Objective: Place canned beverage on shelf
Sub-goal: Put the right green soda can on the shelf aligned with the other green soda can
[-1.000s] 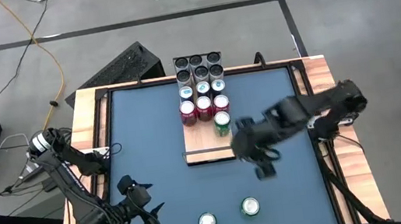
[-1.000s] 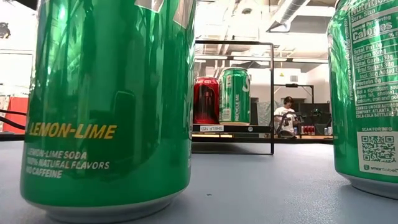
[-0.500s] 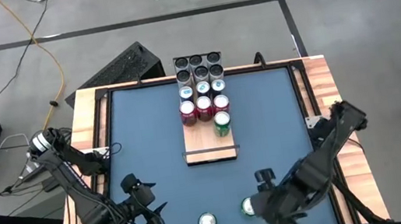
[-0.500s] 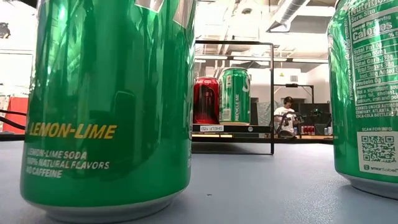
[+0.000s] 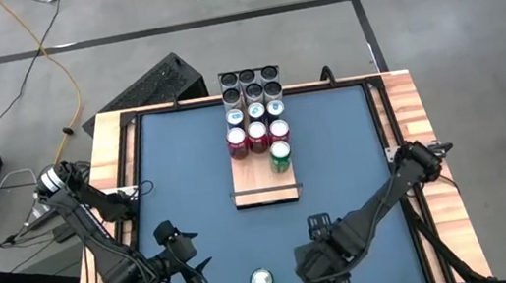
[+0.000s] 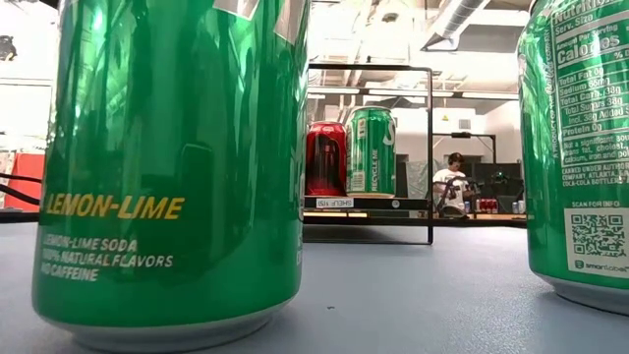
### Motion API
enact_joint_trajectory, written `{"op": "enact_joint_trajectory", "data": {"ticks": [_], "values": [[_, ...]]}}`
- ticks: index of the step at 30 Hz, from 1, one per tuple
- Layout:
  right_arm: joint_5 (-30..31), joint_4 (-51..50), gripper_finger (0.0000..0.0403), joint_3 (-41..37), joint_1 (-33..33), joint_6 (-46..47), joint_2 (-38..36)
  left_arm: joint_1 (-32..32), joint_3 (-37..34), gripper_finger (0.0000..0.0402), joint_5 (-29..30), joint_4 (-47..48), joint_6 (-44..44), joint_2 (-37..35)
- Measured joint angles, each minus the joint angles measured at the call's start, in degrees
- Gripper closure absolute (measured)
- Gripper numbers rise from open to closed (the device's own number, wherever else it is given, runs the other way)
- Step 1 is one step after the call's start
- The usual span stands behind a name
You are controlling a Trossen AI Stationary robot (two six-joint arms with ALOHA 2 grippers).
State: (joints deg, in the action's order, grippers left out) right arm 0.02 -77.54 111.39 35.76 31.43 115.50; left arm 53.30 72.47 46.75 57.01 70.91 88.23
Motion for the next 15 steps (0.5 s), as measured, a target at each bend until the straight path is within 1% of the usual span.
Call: {"op": "enact_joint_trajectory", "data": {"ticks": [2,6,8,15], "values": [[1.45,0.88,0.0052,0.0,0.08,-2.08,0.0,0.0,0.0,0.0072,0.01,-0.02,0.0,0.0],[1.17,3.63,0.0053,0.0,0.9,-6.9,0.0,0.03,0.0,0.0072,-0.25,-0.01,0.0,0.0],[2.0,4.33,0.0053,-0.05,1.48,-8.94,0.04,0.09,0.0,0.0072,-0.25,0.0,-0.03,0.0],[3.13,5.31,0.0057,-2.54,1.15,-13.86,0.07,0.11,0.0,0.0072,-0.27,0.05,-0.28,0.0]]}}
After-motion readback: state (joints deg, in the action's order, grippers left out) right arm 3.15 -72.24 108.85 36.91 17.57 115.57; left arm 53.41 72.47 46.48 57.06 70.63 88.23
